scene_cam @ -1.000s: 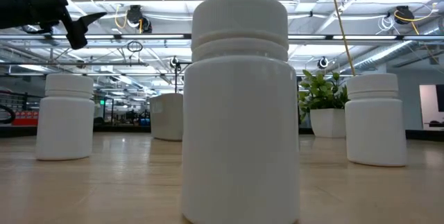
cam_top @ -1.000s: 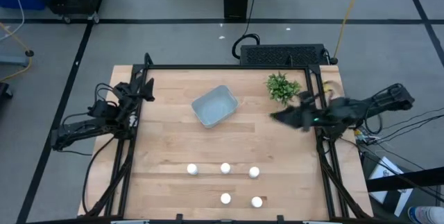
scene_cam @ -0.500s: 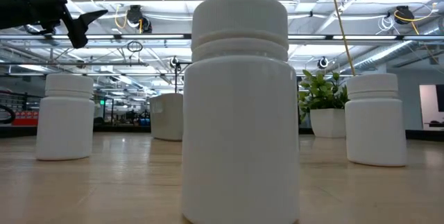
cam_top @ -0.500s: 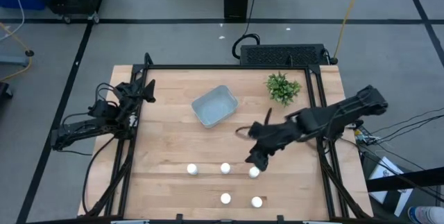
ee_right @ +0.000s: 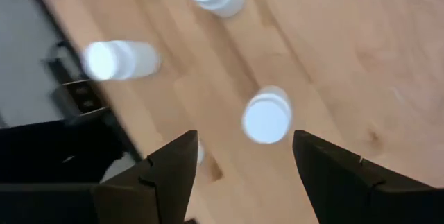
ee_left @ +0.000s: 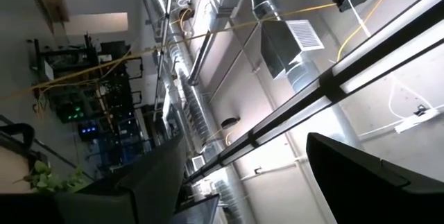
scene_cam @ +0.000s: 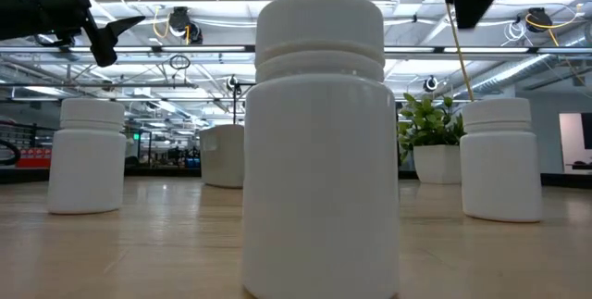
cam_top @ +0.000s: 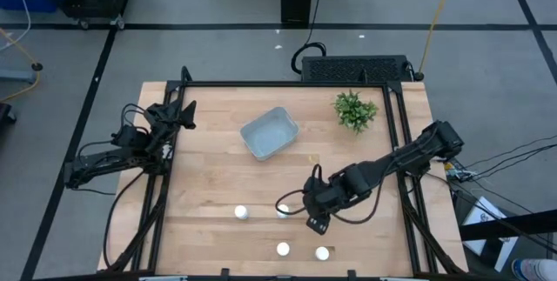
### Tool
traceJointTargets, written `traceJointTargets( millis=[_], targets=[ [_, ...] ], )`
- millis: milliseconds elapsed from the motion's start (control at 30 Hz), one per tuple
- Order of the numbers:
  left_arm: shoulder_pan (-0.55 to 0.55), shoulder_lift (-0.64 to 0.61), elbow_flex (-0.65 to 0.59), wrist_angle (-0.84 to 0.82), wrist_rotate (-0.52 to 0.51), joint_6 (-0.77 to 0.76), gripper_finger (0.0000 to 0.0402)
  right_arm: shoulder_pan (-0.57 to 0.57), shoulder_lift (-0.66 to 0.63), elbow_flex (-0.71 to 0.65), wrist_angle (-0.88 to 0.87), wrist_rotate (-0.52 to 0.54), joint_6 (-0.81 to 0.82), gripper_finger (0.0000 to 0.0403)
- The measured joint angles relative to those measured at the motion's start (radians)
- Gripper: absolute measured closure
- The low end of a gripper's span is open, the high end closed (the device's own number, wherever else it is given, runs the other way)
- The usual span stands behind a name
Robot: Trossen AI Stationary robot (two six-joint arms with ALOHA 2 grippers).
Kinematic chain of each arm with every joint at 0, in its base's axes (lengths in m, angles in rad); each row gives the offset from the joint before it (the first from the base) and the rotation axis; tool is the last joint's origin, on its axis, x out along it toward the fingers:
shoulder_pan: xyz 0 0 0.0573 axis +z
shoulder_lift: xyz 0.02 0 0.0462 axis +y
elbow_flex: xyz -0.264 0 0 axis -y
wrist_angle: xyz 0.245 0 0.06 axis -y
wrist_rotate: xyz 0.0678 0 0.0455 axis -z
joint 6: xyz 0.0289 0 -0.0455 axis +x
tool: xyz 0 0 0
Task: Pick and place pill bottles into a basket
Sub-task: Put the white pill bottle into the gray bin
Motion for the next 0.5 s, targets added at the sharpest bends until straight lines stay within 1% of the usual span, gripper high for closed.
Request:
traceJointTargets(
  millis=[133,367,500],
  targets=[
    [0.0,0.0,0.0,0.0,0.001,-0.001,0.0094,-0.002,0.048,0.0,-0.006,0.0,0.033,0.0176],
    [0.0,0.0,0.0,0.0,0.002,-0.001,0.0094,-0.002,0.081,-0.001,-0.068,0.0,0.036,0.0194],
    [0.0,0.0,0.0,0.0,0.011,-0.001,0.0094,-0.002,0.079,-0.011,-0.027,-0.008,0.051,0.0196]
  ],
)
